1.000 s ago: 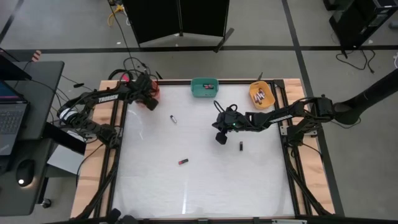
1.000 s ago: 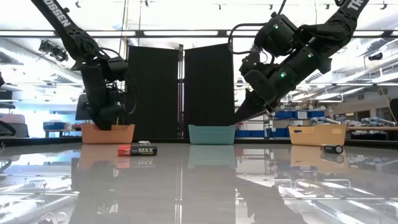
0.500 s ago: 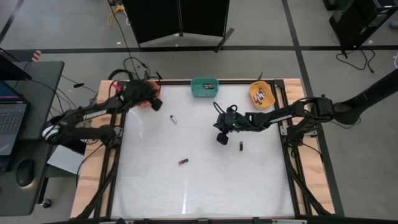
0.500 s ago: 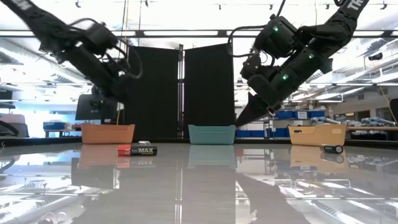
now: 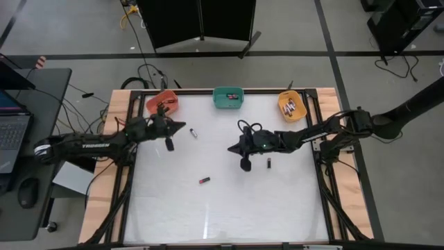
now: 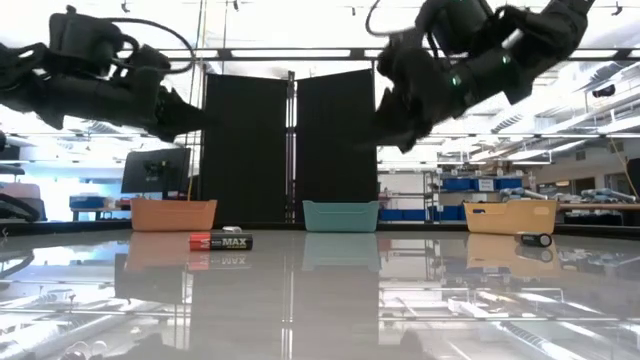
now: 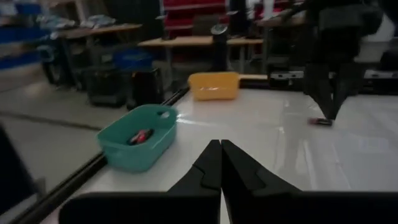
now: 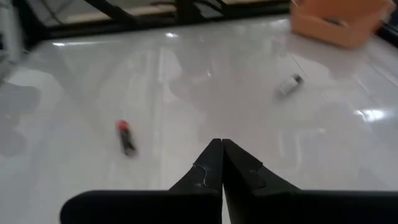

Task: Sort batteries
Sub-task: Put the red battery into the green bin

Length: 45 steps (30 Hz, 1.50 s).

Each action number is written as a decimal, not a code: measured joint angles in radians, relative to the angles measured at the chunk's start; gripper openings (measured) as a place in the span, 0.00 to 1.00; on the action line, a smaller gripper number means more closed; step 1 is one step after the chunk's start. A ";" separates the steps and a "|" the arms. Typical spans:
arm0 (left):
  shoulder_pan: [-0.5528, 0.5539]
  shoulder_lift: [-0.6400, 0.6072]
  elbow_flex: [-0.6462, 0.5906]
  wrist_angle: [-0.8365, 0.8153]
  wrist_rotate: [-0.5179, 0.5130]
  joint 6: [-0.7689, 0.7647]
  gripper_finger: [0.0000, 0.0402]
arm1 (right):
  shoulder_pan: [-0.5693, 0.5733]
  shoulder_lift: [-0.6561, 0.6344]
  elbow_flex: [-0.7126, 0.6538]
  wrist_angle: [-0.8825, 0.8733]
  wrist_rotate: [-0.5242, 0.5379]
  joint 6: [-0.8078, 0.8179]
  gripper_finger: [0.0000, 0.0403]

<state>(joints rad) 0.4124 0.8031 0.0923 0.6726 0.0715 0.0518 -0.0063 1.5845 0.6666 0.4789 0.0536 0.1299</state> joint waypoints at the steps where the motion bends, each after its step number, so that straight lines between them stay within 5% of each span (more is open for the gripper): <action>1: -0.016 0.000 -0.009 0.023 0.002 0.010 0.02 | 0.013 0.000 0.013 -0.002 -0.001 -0.003 0.02; 13: -0.107 0.005 -0.018 0.066 -0.025 0.053 0.02 | 0.101 0.024 0.181 -0.105 -0.050 -0.048 0.08; 23: -0.107 0.008 -0.018 0.069 -0.042 0.069 0.02 | 0.111 0.235 0.323 -0.111 -0.176 -0.029 0.17; 34: -0.107 0.009 -0.017 0.066 -0.043 0.084 0.02 | 0.115 0.300 0.382 -0.154 -0.154 -0.018 0.38; 45: -0.107 0.009 -0.017 0.068 -0.046 0.080 0.02 | 0.129 0.388 0.381 -0.092 -0.124 0.048 0.40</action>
<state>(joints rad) 0.3054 0.8120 0.0757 0.7407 0.0254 0.1315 0.1227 1.9725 1.0481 0.3874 -0.0702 0.1779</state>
